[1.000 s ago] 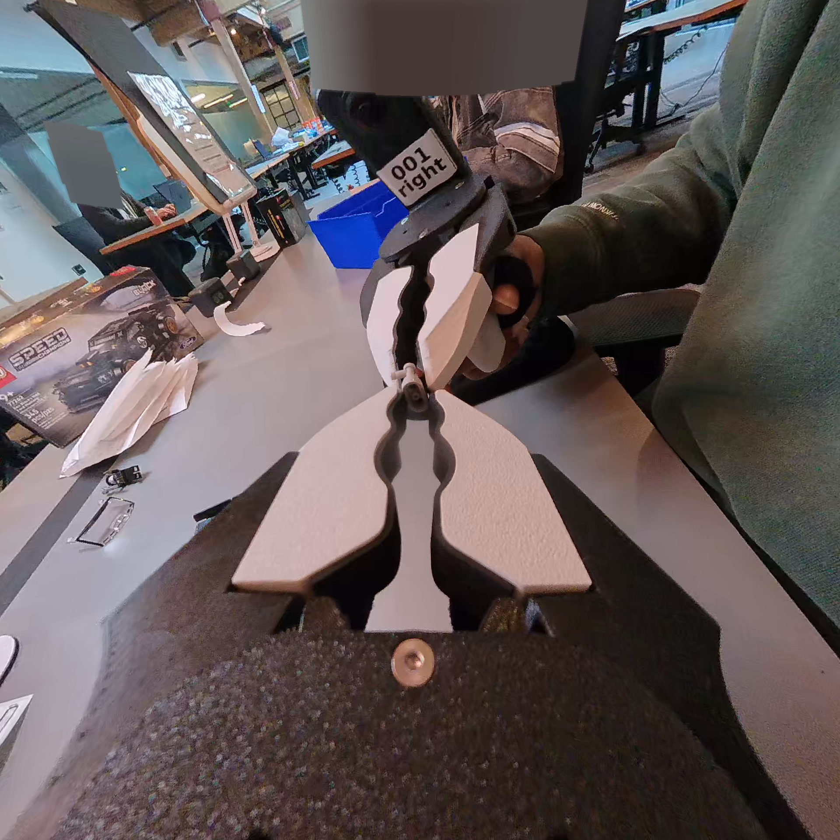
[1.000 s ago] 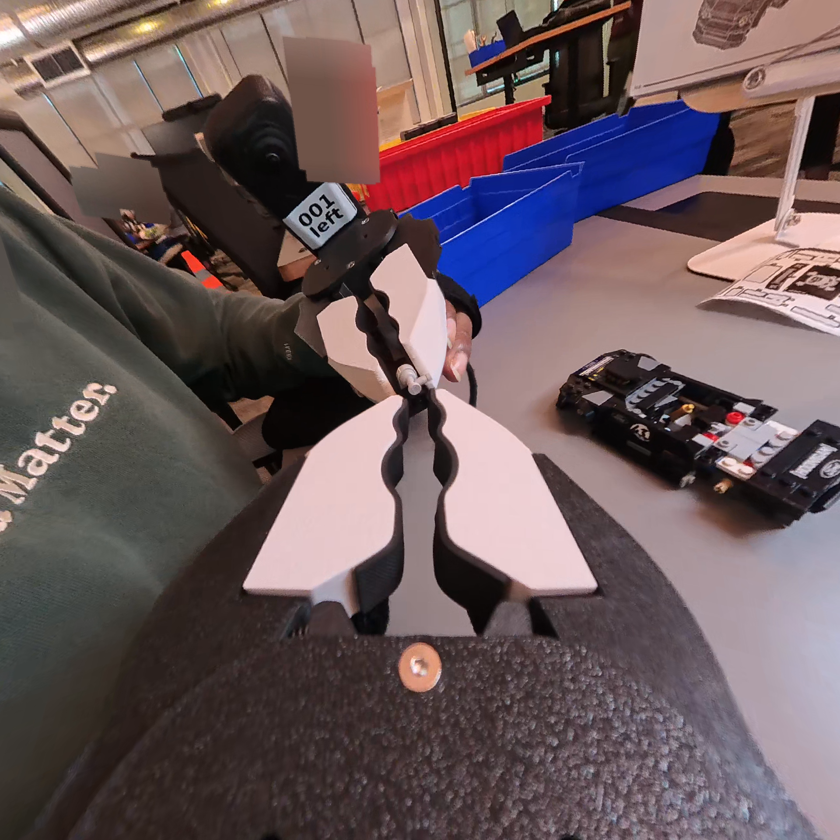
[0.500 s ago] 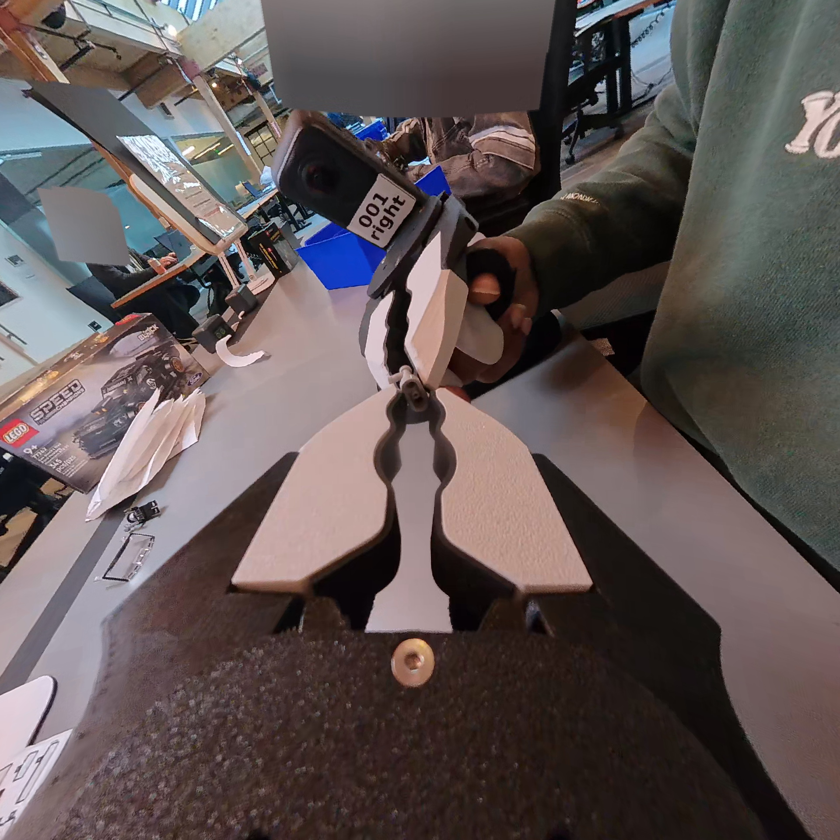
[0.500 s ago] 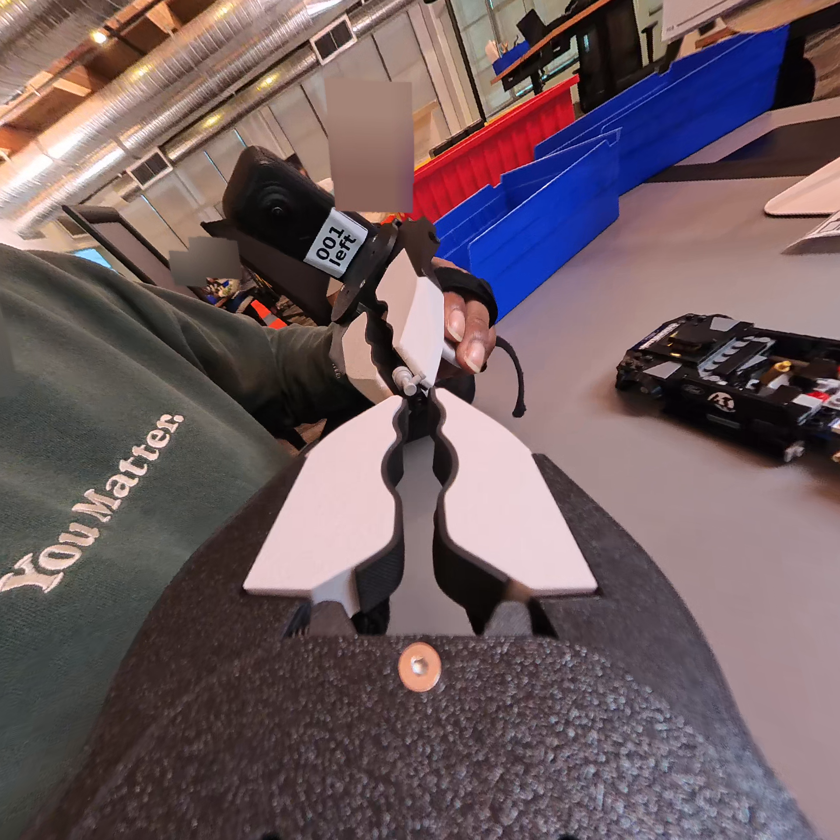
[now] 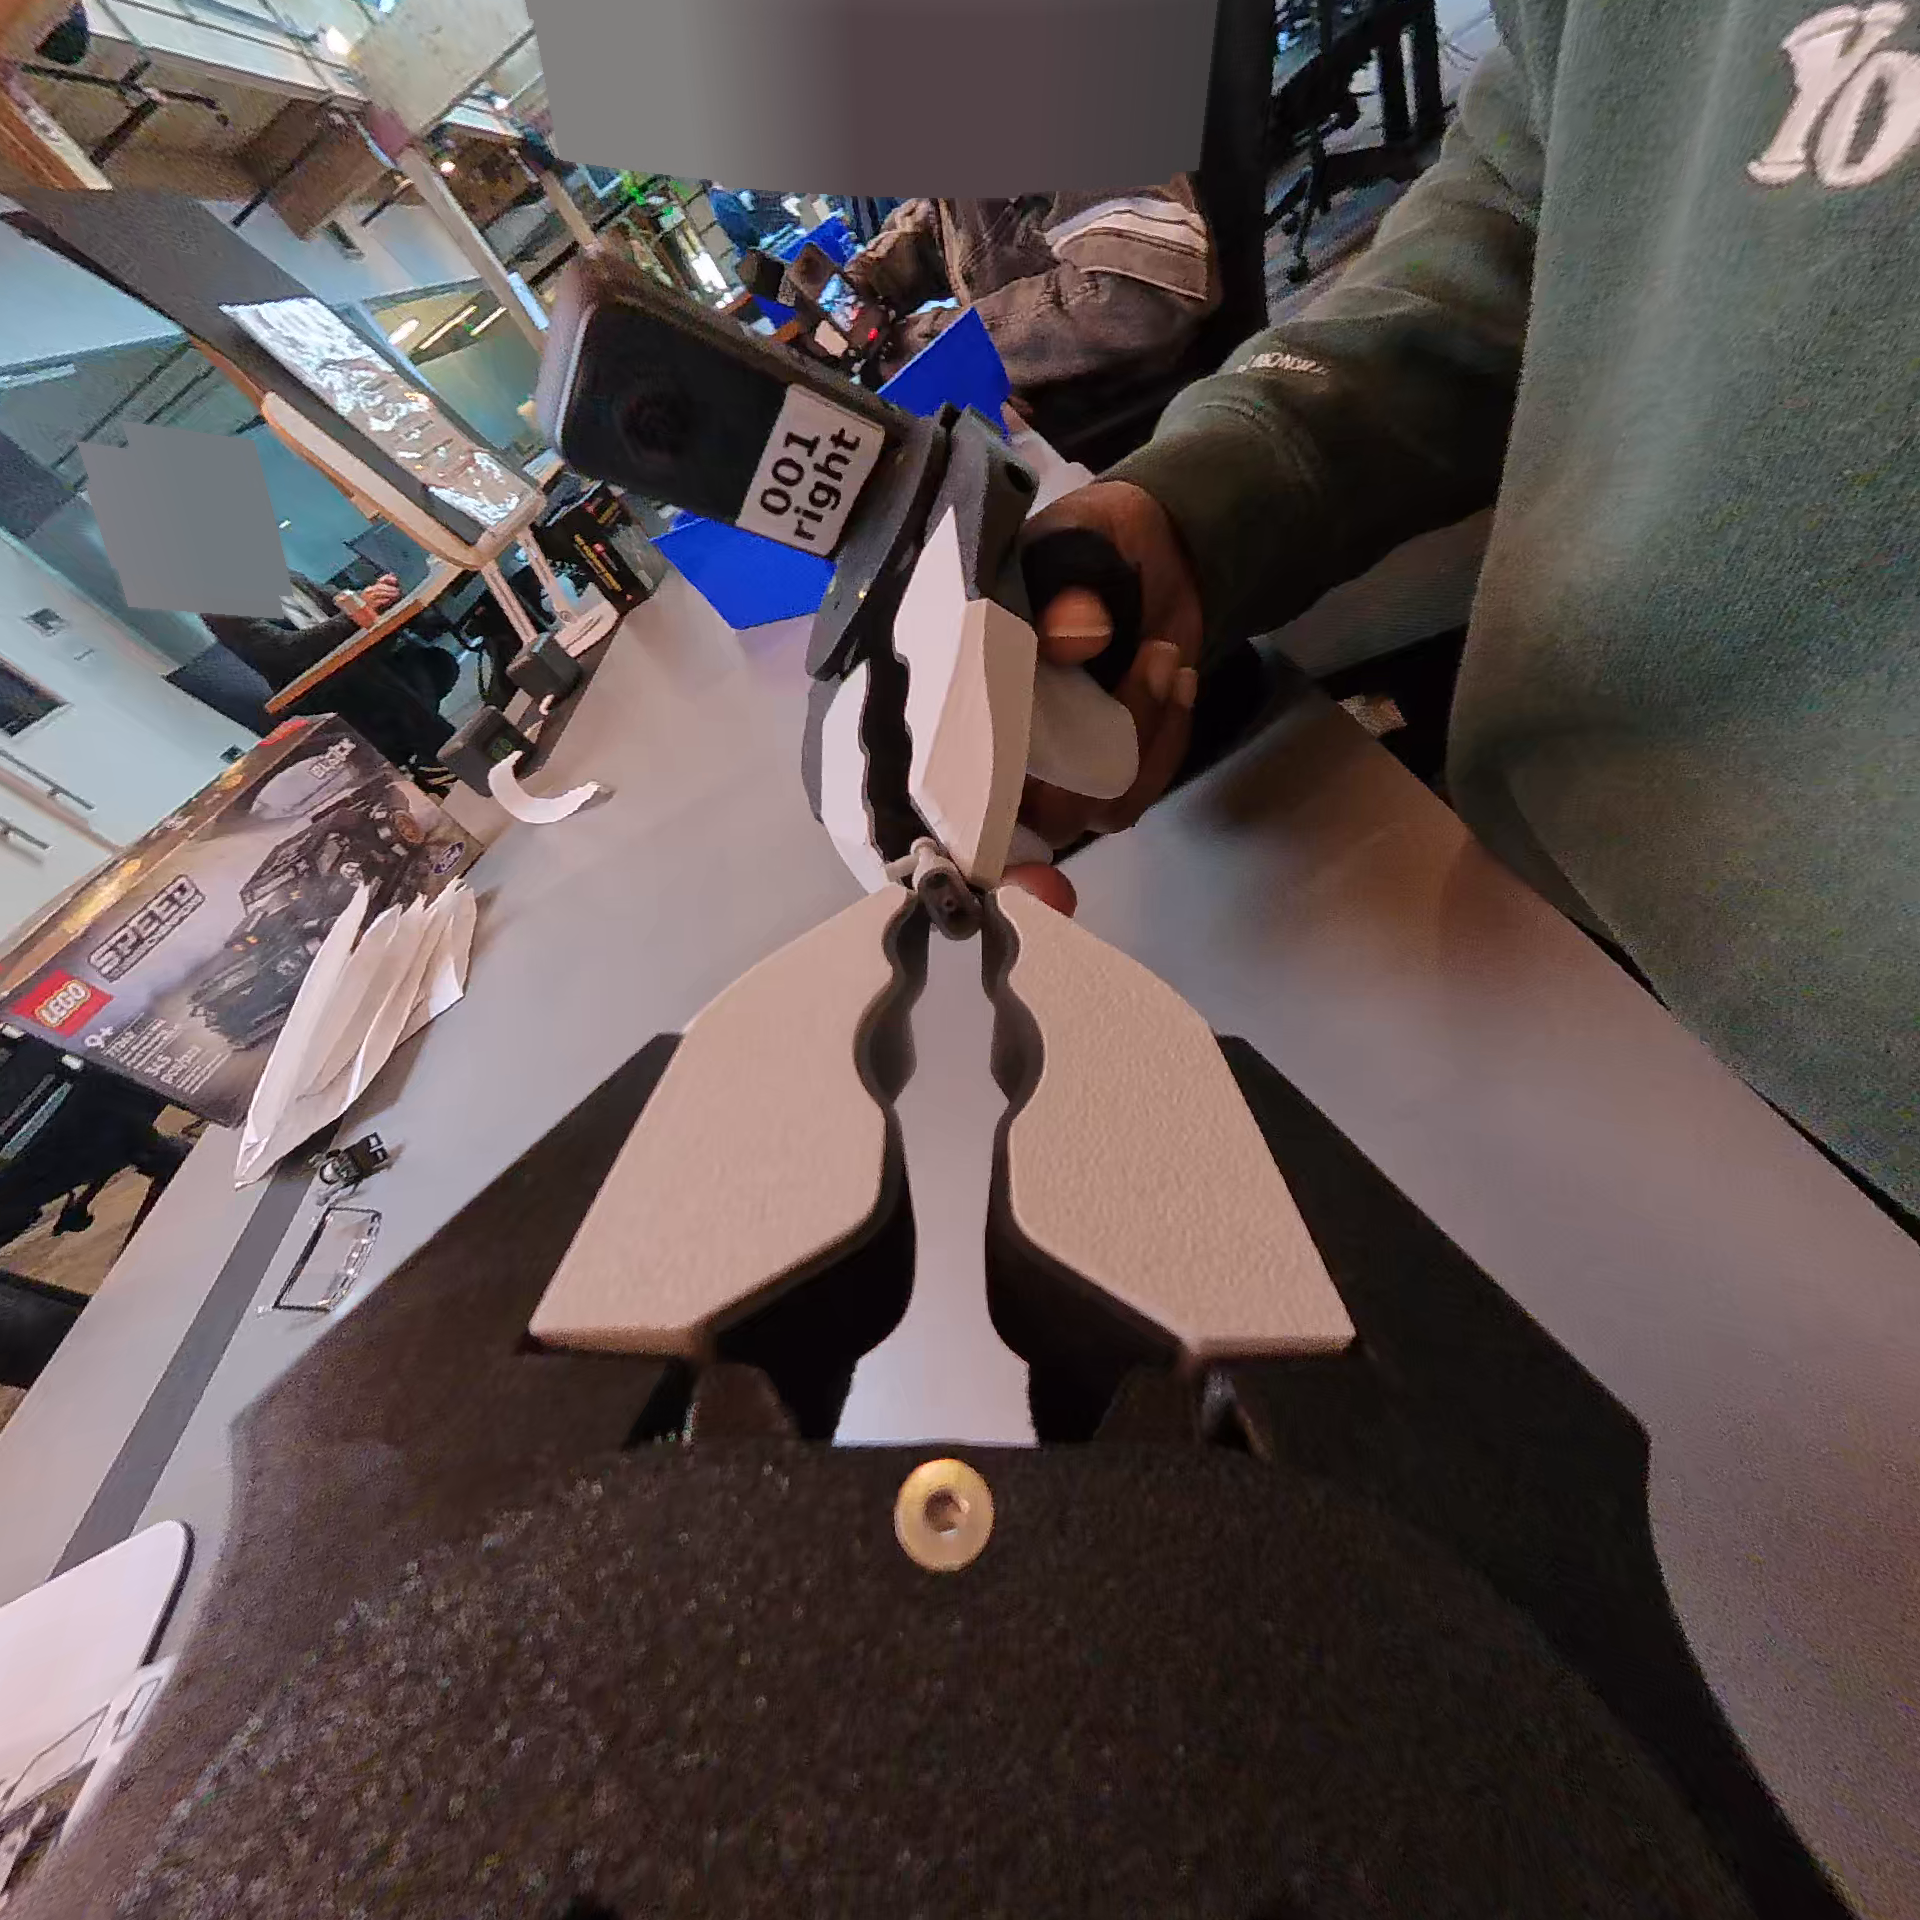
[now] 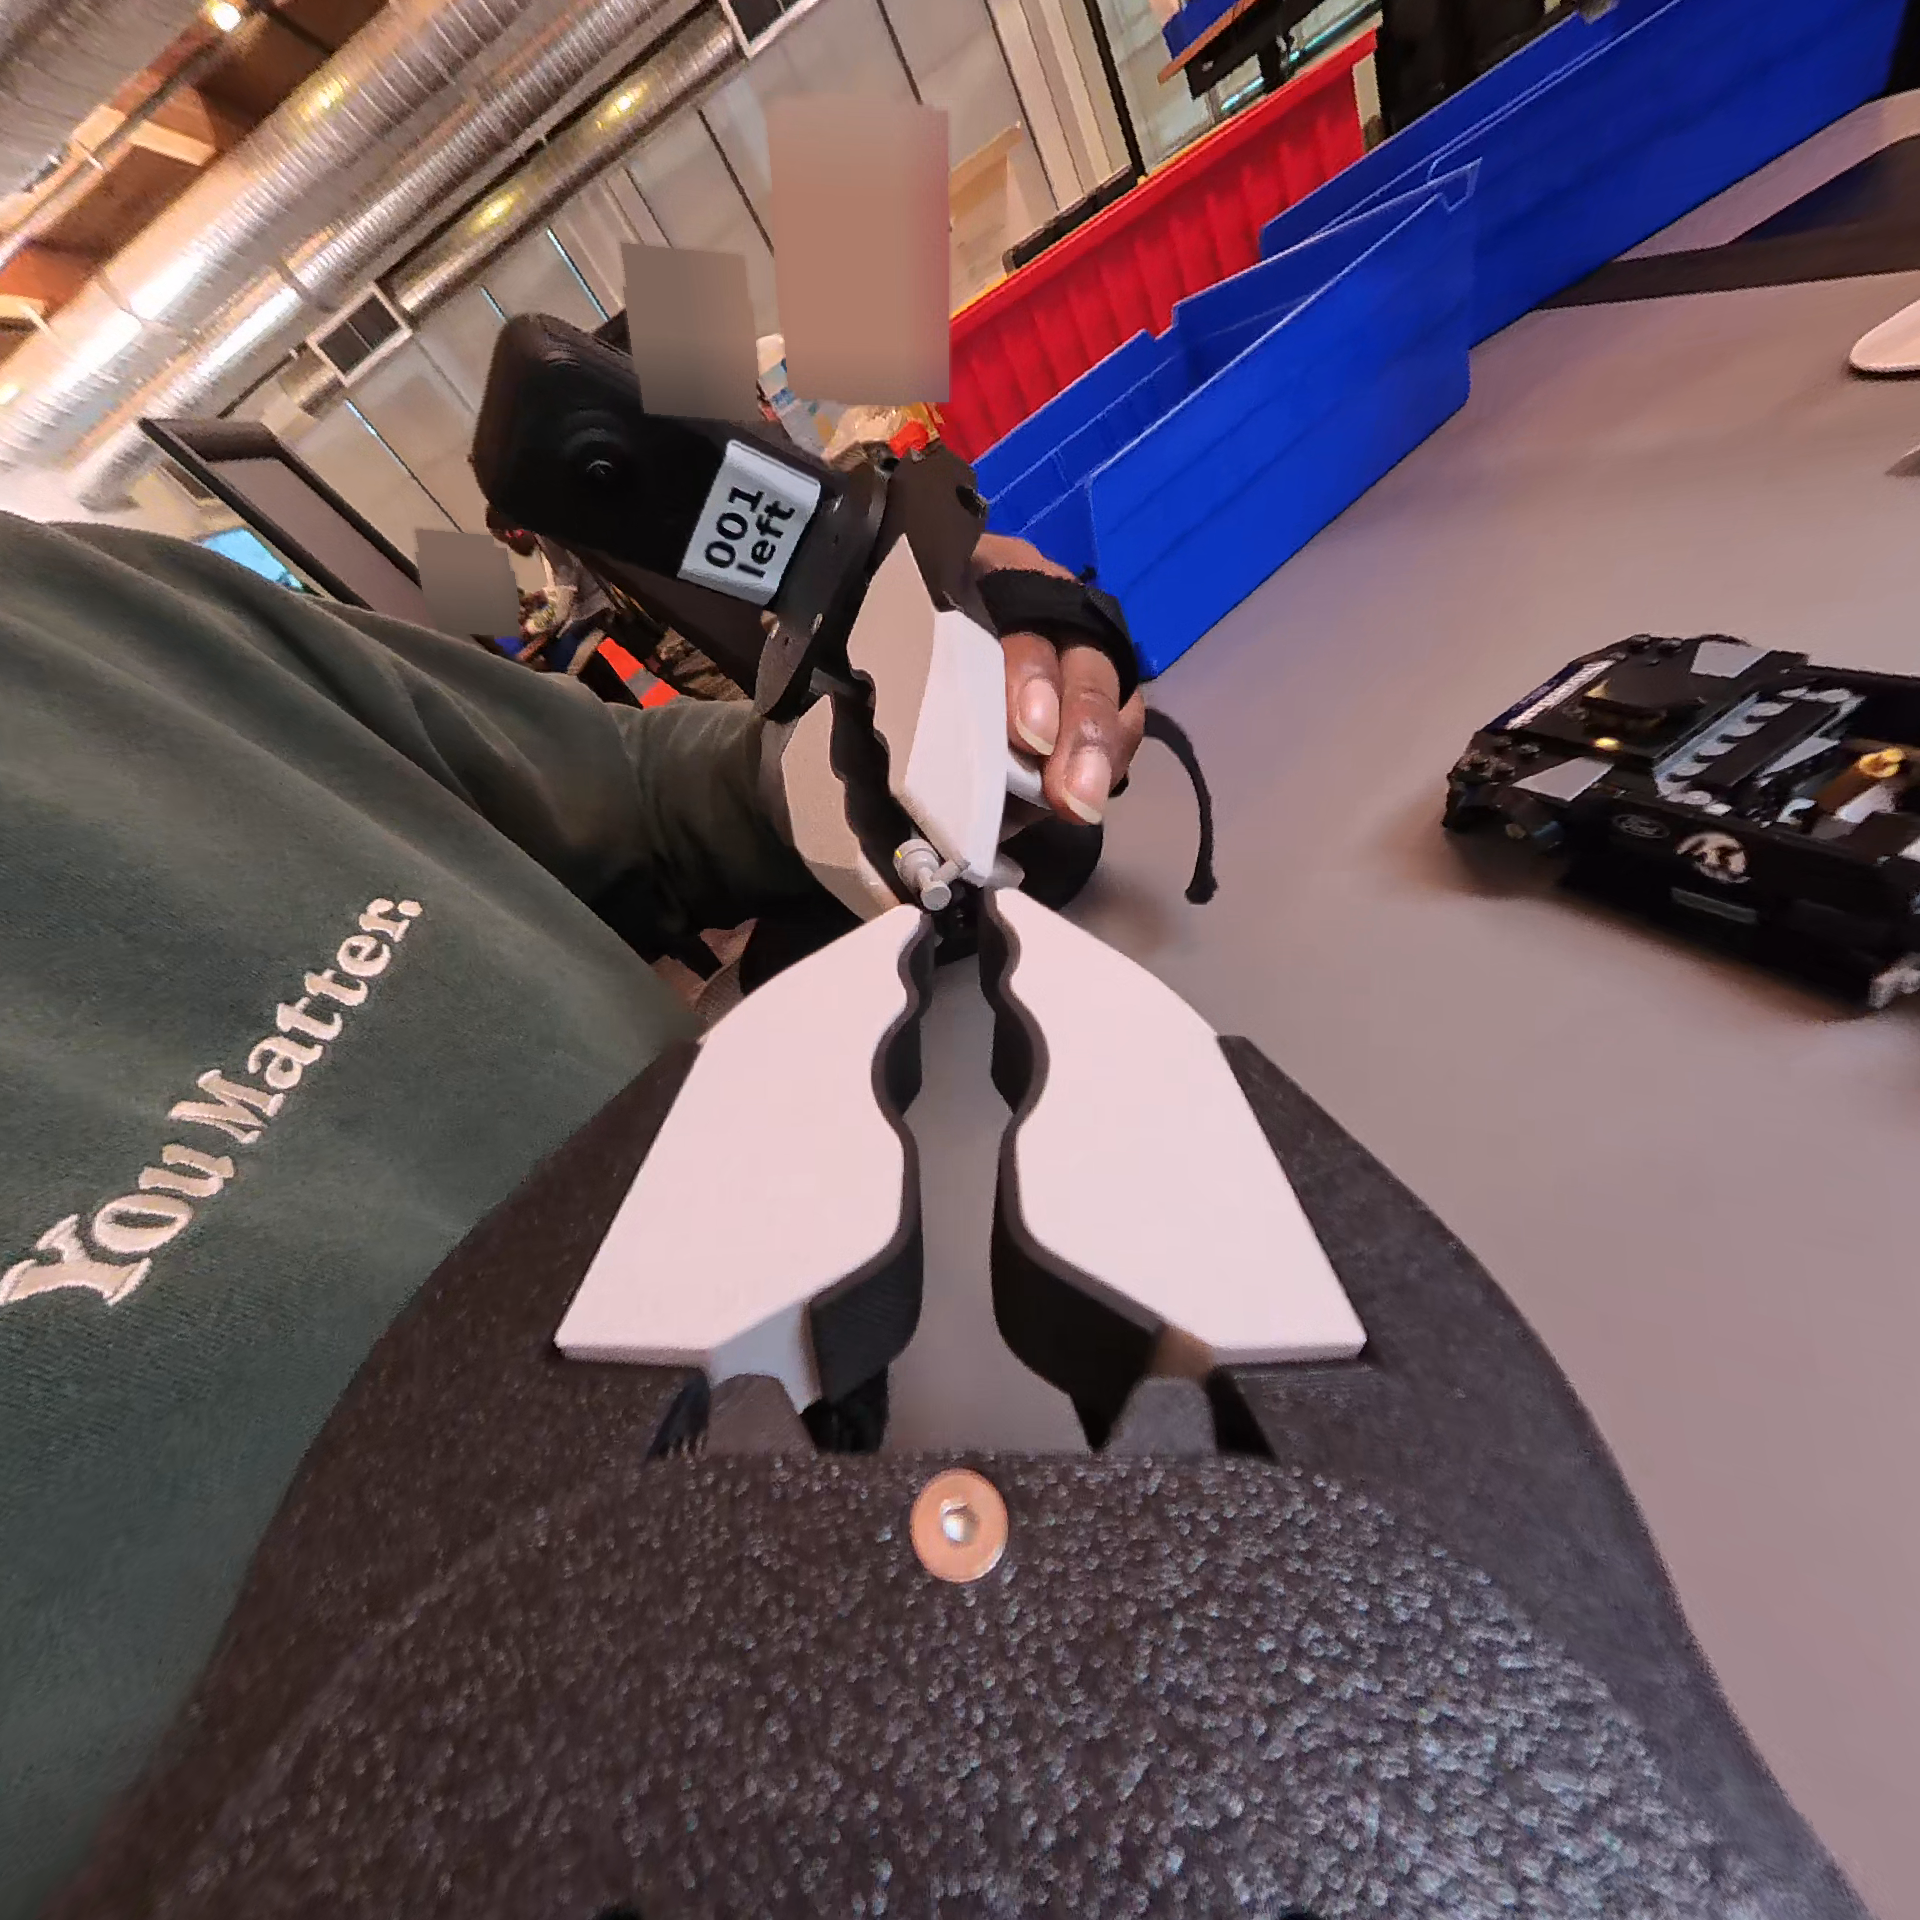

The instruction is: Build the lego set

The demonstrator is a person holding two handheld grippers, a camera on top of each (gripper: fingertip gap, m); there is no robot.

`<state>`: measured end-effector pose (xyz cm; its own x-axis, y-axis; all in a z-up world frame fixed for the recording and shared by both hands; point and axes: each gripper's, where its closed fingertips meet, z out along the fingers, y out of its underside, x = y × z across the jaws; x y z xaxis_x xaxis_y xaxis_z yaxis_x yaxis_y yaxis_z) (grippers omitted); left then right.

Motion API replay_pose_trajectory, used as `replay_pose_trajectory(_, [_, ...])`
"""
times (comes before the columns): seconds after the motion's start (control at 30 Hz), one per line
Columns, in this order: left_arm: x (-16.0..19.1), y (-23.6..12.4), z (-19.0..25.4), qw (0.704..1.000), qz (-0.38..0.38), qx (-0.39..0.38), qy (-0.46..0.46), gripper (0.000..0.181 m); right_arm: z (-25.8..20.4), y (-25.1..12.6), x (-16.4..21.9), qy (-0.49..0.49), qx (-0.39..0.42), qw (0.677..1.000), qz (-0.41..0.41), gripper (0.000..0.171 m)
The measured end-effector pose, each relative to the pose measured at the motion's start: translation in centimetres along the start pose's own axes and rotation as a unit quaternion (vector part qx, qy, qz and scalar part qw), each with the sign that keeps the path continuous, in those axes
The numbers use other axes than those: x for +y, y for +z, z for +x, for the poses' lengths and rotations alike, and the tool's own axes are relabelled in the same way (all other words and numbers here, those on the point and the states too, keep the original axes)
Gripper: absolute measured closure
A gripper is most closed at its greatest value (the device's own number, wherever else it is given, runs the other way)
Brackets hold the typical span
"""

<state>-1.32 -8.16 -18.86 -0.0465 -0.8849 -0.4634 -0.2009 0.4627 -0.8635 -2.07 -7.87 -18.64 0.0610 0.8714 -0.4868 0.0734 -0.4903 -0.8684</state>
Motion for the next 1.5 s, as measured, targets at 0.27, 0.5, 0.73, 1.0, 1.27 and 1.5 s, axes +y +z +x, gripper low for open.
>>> replay_pose_trajectory(0.27, [0.3, -0.6, -3.6, 0.993, -0.012, -0.115, 0.000, 0.172, 1.3, -0.2, -3.5, -0.058, 0.027, 0.998, 0.007, 0.149])
replay_pose_trajectory(0.5, [4.5, -2.3, -7.3, 0.942, -0.176, -0.249, 0.137, 0.172, 4.9, 0.6, -4.1, -0.116, 0.138, 0.983, -0.031, 0.146])
replay_pose_trajectory(0.73, [5.8, -2.2, -7.8, 0.912, -0.238, -0.270, 0.196, 0.172, 6.6, 1.8, -3.4, -0.081, 0.137, 0.986, -0.052, 0.143])
replay_pose_trajectory(1.0, [6.8, -1.9, -7.5, 0.893, -0.275, -0.262, 0.241, 0.172, 7.8, 2.5, -2.3, -0.128, 0.142, 0.977, -0.090, 0.144])
replay_pose_trajectory(1.27, [7.2, -1.3, -6.9, 0.888, -0.286, -0.247, 0.261, 0.172, 8.6, 2.5, -1.9, -0.146, 0.159, 0.973, -0.085, 0.144])
replay_pose_trajectory(1.5, [7.4, -1.0, -6.5, 0.882, -0.294, -0.242, 0.277, 0.172, 8.7, 2.4, -1.8, -0.162, 0.160, 0.970, -0.080, 0.153])
